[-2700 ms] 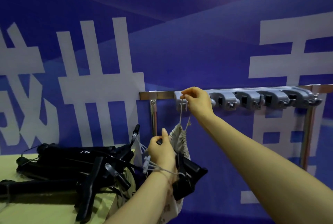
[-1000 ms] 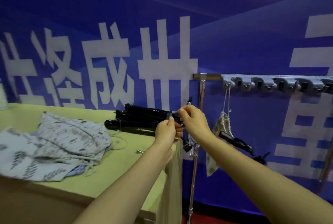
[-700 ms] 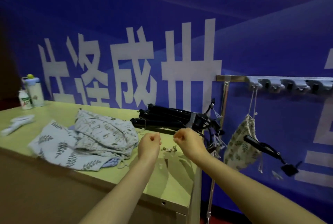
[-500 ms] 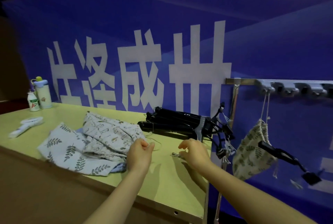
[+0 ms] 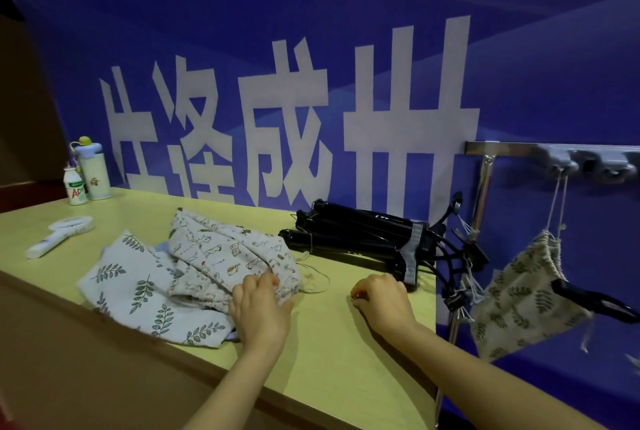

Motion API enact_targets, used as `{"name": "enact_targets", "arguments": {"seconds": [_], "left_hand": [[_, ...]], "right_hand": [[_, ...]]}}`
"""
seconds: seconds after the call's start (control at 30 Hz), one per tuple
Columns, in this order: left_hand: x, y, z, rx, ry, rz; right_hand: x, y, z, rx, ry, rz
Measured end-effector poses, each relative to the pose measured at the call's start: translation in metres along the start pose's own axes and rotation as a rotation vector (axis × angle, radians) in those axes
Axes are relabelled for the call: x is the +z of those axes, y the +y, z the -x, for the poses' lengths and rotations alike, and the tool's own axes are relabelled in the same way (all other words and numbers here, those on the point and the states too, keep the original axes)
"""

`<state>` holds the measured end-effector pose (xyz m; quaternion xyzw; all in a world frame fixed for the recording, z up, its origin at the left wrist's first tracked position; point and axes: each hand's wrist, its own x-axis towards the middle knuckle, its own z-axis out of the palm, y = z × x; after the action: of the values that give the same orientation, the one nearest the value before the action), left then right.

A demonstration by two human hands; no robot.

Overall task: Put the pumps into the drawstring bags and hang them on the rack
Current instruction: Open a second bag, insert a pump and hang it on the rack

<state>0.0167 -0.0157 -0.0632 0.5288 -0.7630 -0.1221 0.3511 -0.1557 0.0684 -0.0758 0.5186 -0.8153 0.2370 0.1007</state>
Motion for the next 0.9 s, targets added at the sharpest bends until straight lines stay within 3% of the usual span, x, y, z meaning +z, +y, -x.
{"name": "enact_targets", "arguments": {"seconds": [0.57,0.73,0.9], "left_hand": [[-0.012,0.008,-0.011,-0.029,0.146,0.25],[-0.031,0.018,-0.018,-0.022,0.236,0.359],[-0.067,0.028,-0.021,-0.039,0.314,0.509]], "right_hand": [[-0.01,-0.006,-0.006,0.041,0.051,-0.093],[-0.034,-0.033,-0.005,0.064,0.129,-0.33],[-0.058,-0.081,0.001,-0.088,0.133,-0.559]]}}
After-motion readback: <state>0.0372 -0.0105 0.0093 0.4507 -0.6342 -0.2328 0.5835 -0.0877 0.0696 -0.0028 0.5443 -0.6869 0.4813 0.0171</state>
